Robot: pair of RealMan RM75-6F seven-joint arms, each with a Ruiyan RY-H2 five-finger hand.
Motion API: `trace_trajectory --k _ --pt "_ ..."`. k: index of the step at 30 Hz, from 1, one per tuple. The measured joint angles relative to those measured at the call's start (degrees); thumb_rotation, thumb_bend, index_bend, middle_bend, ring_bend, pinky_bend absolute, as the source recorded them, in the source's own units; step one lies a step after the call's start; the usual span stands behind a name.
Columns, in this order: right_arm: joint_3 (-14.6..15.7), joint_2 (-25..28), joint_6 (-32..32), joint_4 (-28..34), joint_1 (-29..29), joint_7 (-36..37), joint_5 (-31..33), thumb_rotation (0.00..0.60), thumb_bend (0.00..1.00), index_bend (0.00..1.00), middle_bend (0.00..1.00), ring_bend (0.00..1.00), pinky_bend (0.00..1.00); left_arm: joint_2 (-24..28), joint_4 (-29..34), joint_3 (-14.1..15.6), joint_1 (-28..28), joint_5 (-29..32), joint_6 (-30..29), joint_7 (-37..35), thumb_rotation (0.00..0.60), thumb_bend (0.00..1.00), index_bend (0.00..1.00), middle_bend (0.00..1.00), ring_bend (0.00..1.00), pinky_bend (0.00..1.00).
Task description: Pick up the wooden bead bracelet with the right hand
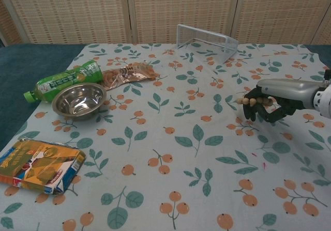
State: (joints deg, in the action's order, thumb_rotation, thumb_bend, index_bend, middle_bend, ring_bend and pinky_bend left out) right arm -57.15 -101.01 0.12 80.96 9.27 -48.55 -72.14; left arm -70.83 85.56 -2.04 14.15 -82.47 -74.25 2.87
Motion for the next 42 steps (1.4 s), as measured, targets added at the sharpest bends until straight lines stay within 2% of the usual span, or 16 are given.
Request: trace_trajectory --k 2,3,6,9,11,14,19,25,30,36,40,42 --pt "2.26 0.86 2.53 0.18 0.63 -0.09 -4.10 0.600 0.99 0.34 0.44 0.22 0.24 0.01 -0.05 -0.01 0.00 0.04 0.05 -0.09 0.600 0.46 0.00 0.00 0.01 0.15" --pt "3.39 1.36 3.78 0.33 0.82 0.13 -5.80 0.600 0.95 0.31 0.44 0.21 0.24 0.02 -0.08 0.00 0.01 0.06 0.10 -0.14 0.600 0.46 0.00 0.00 0.01 0.15" --pt "7.34 3.44 8.27 0.99 1.28 2.44 -10.62 0.600 0.69 0.23 0.40 0.16 0.19 0.02 -0.12 0.01 0.09 0.09 0.32 -0.24 0.600 0.46 0.00 0.00 0.01 0.15" --pt "11.29 6.46 12.38 1.62 1.79 6.61 -14.26 0.600 0.42 0.08 0.31 0.08 0.11 0.04 -0.09 0.04 0.14 0.05 0.42 -0.32 0.600 0.46 0.00 0.00 0.01 0.15" --pt "14.50 9.26 14.92 2.00 2.36 9.78 -16.44 0.600 0.30 0.01 0.25 0.04 0.06 0.00 -0.12 0.06 0.19 0.07 0.53 -0.30 0.600 0.46 0.00 0.00 0.01 0.15" --pt "18.94 13.24 17.65 2.32 3.52 13.81 -18.36 0.600 0.21 0.00 0.20 0.00 0.01 -0.08 -0.11 0.12 0.26 0.11 0.75 -0.20 0.600 0.46 0.00 0.00 0.01 0.15" --pt "24.66 17.41 20.99 2.38 5.64 16.83 -19.05 0.600 0.18 0.00 0.16 0.00 0.00 -0.18 0.01 0.19 0.28 -0.03 0.69 0.08 0.600 0.46 0.00 0.00 0.01 0.15" --pt "28.75 20.70 28.98 3.61 5.95 16.68 -19.01 0.600 0.18 0.00 0.12 0.00 0.00 -0.18 -0.10 0.11 0.24 0.11 0.62 0.10 0.600 0.46 0.00 0.00 0.01 0.15" --pt "30.98 22.41 36.73 5.77 4.79 16.80 -18.39 0.599 0.18 0.00 0.06 0.00 0.00 -0.17 -0.02 0.16 0.19 -0.17 0.27 0.18 0.600 0.46 0.00 0.00 0.01 0.15" --pt "34.89 23.66 54.38 8.21 -0.04 20.49 -22.69 0.596 0.18 0.00 0.01 0.00 0.00 -0.13 -0.10 0.14 -0.15 -1.60 -1.62 0.15 0.600 0.46 0.00 0.00 0.00 0.15" --pt "39.10 23.98 70.02 8.06 -5.33 24.26 -26.25 0.598 0.18 0.00 0.00 0.00 0.00 -0.19 -0.57 0.47 -0.19 -2.63 -1.95 -0.19 0.600 0.46 0.00 0.00 0.00 0.14" --pt "40.96 24.04 75.40 7.50 -7.47 25.66 -27.01 0.600 0.18 0.00 0.00 0.00 0.00 -0.23 -0.66 0.59 -0.13 -3.10 -2.05 -0.27 0.600 0.46 0.00 0.00 0.00 0.14"
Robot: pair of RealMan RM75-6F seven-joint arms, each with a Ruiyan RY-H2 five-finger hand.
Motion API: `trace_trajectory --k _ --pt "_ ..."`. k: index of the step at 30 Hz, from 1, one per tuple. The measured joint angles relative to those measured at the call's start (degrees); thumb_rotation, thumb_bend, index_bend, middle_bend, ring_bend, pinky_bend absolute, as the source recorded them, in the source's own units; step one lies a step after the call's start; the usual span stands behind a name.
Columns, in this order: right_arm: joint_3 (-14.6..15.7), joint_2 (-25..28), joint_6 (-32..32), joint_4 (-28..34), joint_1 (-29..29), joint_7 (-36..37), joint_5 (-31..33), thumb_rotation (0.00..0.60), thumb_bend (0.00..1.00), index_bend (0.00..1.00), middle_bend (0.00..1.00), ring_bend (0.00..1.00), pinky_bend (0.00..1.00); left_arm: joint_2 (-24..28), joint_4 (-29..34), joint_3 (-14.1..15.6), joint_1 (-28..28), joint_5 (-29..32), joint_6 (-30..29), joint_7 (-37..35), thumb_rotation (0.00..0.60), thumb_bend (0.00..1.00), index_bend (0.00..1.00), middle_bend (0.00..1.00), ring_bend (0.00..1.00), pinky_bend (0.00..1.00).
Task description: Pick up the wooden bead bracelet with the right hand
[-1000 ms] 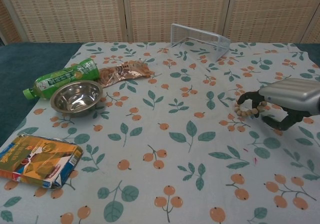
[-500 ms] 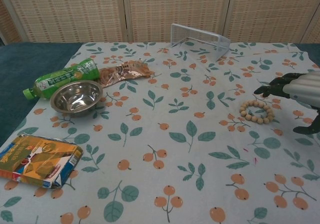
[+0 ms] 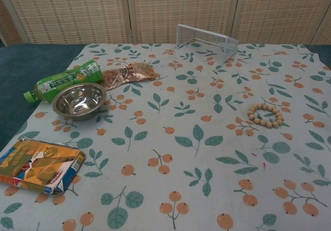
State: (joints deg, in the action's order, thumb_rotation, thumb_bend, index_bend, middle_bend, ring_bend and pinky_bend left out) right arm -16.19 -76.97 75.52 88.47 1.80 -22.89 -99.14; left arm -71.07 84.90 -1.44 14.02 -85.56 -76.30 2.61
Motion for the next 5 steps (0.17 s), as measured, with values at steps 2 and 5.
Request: trace_trajectory --k 2,5 --pt "1.59 0.09 3.75 -0.86 -1.35 0.82 -0.46 0.600 0.18 0.00 0.00 0.00 0.00 -0.11 -0.11 0.09 0.03 -0.51 -0.25 -0.12 0.600 0.46 0.00 0.00 0.00 0.14" --pt "4.17 0.12 5.01 -2.09 -2.21 1.96 -0.70 0.600 0.18 0.00 0.00 0.00 0.00 -0.32 -0.22 0.29 -0.03 -1.00 -0.66 -0.07 0.600 0.46 0.00 0.00 0.00 0.14"
